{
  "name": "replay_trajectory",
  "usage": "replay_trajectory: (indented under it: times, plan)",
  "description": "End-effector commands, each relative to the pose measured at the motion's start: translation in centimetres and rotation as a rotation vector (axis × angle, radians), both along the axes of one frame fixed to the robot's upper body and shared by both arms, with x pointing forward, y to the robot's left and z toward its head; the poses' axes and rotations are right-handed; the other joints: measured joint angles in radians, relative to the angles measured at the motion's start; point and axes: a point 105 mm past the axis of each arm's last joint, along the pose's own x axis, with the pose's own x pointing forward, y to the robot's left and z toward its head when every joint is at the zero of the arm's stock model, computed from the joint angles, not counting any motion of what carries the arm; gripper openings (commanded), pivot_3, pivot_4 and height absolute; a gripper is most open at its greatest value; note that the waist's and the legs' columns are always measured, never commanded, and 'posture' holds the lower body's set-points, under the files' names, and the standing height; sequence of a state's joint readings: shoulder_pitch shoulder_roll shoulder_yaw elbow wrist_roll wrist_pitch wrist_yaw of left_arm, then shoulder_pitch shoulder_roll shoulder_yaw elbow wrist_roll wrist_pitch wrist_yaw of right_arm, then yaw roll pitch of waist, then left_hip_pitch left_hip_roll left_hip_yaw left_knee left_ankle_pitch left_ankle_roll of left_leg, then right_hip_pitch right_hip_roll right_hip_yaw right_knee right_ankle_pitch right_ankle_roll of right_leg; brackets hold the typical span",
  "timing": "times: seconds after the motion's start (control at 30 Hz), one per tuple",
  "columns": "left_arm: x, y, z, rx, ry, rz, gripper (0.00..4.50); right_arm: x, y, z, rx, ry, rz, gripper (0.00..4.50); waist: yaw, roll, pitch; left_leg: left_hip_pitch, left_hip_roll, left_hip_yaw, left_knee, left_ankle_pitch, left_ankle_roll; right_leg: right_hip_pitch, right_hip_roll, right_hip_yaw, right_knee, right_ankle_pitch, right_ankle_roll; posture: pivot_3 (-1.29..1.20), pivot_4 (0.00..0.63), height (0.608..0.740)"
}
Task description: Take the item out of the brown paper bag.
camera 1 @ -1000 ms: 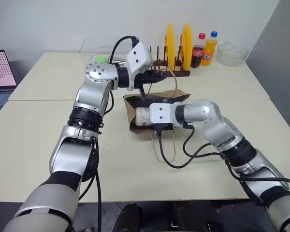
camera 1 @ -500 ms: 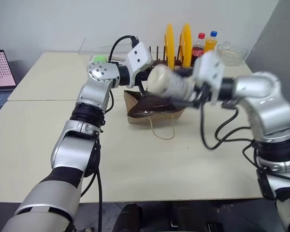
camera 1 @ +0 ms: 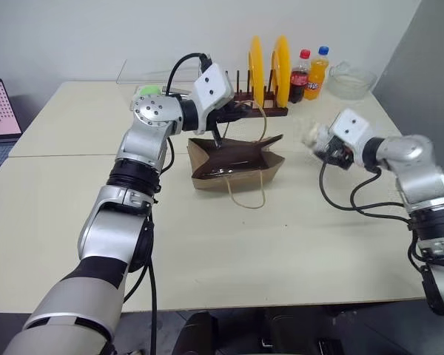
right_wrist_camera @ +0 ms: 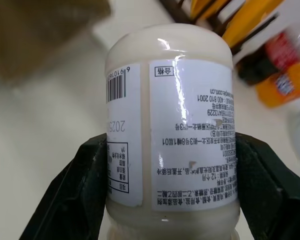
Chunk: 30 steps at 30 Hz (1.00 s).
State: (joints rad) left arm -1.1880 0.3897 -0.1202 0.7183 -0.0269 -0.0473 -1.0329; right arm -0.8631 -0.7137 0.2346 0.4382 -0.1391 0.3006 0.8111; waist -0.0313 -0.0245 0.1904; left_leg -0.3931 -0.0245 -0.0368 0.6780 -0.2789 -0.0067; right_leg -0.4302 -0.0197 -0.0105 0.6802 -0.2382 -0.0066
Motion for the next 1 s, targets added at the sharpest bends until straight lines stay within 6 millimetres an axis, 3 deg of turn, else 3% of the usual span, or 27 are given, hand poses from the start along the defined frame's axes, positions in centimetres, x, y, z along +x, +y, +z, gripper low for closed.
replay_trajectory:
  times: [0.03,0.37,0.5,0.57,0.7,0.8,1.0]
  plan:
    - [-0.5,-0.3,1.6,-0.02,-0.055,-0.014,0.0,1.0,0.3,0.6,-0.057,-0.005,0.031,3.07,0.0,0.0,0.0,-0.001,0.0,0.0,0.0,0.0,0.0,-0.001,0.0,0.0,0.0,0.0,0.0,0.0,0.15,0.74]
    - [-0.6,-0.1,1.6,-0.022,-0.054,-0.01,0.0,1.6,-0.3,-2.0,-0.057,0.12,0.044,3.07,0.003,0.0,0.0,-0.007,0.0,0.003,0.001,0.002,-0.004,-0.008,-0.001,0.001,0.0,0.0,0.0,0.0,0.15,0.74]
    - [-0.6,-0.1,1.5,-0.021,-0.052,-0.011,0.0,1.6,-0.3,-2.0,-0.06,0.12,0.05,4.47,0.002,0.0,0.0,-0.007,0.0,0.003,0.001,0.002,-0.004,-0.008,0.0,0.001,0.001,0.0,0.0,0.0,0.15,0.74]
    - [-0.6,-0.1,1.4,-0.02,-0.05,-0.013,0.0,1.6,-0.2,-1.9,-0.058,0.118,0.056,4.47,0.002,0.0,0.0,-0.007,0.0,0.003,0.001,0.002,-0.004,-0.008,0.0,0.001,0.001,0.0,0.0,0.0,0.15,0.74]
    - [-0.6,-0.1,1.4,-0.018,-0.047,-0.015,0.0,1.5,-0.6,-0.5,-0.109,0.071,0.075,4.47,0.002,0.0,0.0,-0.006,0.0,0.003,0.001,0.002,-0.004,-0.008,0.0,0.001,0.002,0.001,0.0,0.0,0.15,0.74]
    - [-0.4,0.0,1.4,-0.016,-0.044,-0.01,0.0,0.7,-0.5,2.0,-0.116,0.028,0.134,4.47,0.003,0.0,0.0,-0.007,0.0,0.003,0.001,0.002,-0.004,-0.008,-0.001,0.001,0.001,0.001,0.0,0.0,0.15,0.74]
    - [-0.2,-0.1,1.4,-0.008,-0.041,-0.007,0.0,-3.8,1.7,6.8,0.085,-0.106,0.297,4.47,0.005,0.0,0.0,-0.007,0.001,0.002,0.001,0.002,-0.003,-0.008,0.0,0.0,0.001,0.001,0.0,0.0,0.15,0.74]
